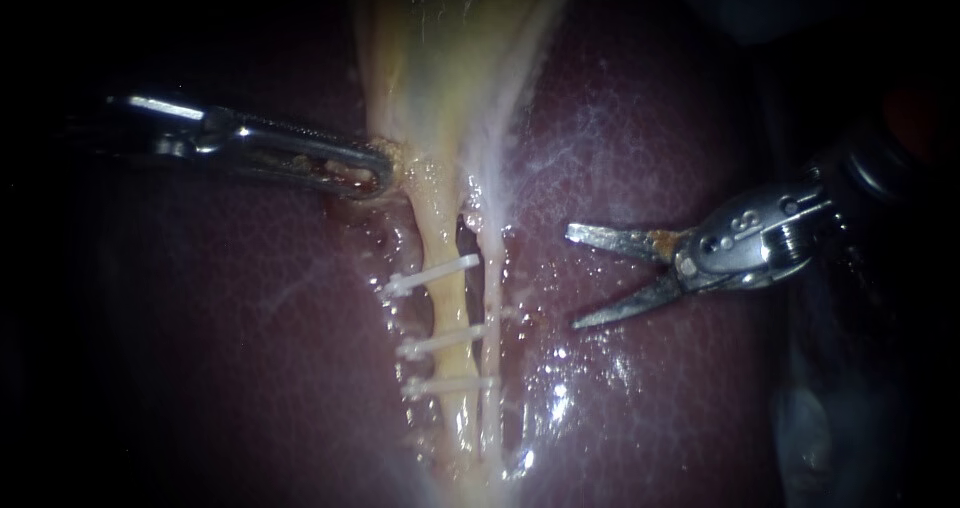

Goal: Go to the cutting position left tube

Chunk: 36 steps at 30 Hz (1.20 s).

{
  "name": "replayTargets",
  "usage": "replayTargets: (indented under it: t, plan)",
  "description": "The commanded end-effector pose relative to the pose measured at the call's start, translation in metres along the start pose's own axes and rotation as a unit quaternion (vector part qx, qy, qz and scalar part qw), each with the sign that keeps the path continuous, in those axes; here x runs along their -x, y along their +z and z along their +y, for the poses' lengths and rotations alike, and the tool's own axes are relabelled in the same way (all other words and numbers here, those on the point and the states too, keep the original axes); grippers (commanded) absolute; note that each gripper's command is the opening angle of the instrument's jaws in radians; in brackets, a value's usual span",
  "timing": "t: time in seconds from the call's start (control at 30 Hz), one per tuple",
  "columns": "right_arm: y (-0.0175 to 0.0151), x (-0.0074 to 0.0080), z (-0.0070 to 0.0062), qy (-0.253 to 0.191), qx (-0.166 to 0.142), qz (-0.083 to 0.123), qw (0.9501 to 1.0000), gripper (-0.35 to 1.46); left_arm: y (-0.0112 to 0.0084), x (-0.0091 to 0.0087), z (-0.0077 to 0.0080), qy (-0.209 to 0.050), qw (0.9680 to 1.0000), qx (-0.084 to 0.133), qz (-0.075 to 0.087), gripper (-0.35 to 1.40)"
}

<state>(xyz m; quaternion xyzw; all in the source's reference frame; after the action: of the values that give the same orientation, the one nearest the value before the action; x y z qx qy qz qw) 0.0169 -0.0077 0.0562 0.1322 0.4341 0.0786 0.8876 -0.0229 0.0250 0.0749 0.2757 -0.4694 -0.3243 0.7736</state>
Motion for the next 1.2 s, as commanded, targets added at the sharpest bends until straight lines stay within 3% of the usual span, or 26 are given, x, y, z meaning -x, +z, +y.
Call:
replayTargets:
  t: [0.03,0.2,0.37,0.57,0.7,0.87,1.07,1.2]
  plan:
    - [0.0,0.0,0.0,0.0,0.0,0.0,1.0,1.44,-0.0001,0.0,0.0,0.0,1.0,0.0,0.0,-0.35]
    - [0.0,0.0,0.0,0.0,0.0,0.0,1.0,1.44,-0.0012,0.0007,-0.0003,-0.002,1.0,-0.004,0.001,-0.35]
    - [0.0001,-0.0001,0.0,0.0,-0.001,0.001,1.0,1.44,-0.0047,0.003,-0.0008,-0.009,1.0,0.002,0.0,-0.35]
    - [0.0002,-0.0001,0.0,0.0,-0.005,0.002,1.0,1.44,-0.0083,0.0052,-0.0013,-0.011,0.9997,0.011,-0.017,-0.35]
    - [0.0007,-0.0004,0.0,0.0,-0.015,0.007,0.9999,1.44,-0.0083,0.005,-0.0014,-0.011,0.9997,0.012,-0.017,-0.35]
    - [0.0016,-0.001,0.0,0.045,-0.038,0.016,0.9982,1.44,-0.0079,0.0048,-0.0014,-0.011,0.9997,0.013,-0.017,-0.35]
    - [0.0029,-0.0017,-0.0001,0.109,-0.073,0.025,0.991,1.44,-0.0078,0.0048,-0.0015,-0.01,0.9997,0.014,-0.018,-0.35]
    - [0.0041,-0.0019,-0.0003,0.154,-0.099,0.029,0.9828,1.42,-0.0076,0.0047,-0.0015,-0.01,0.9997,0.015,-0.018,-0.35]
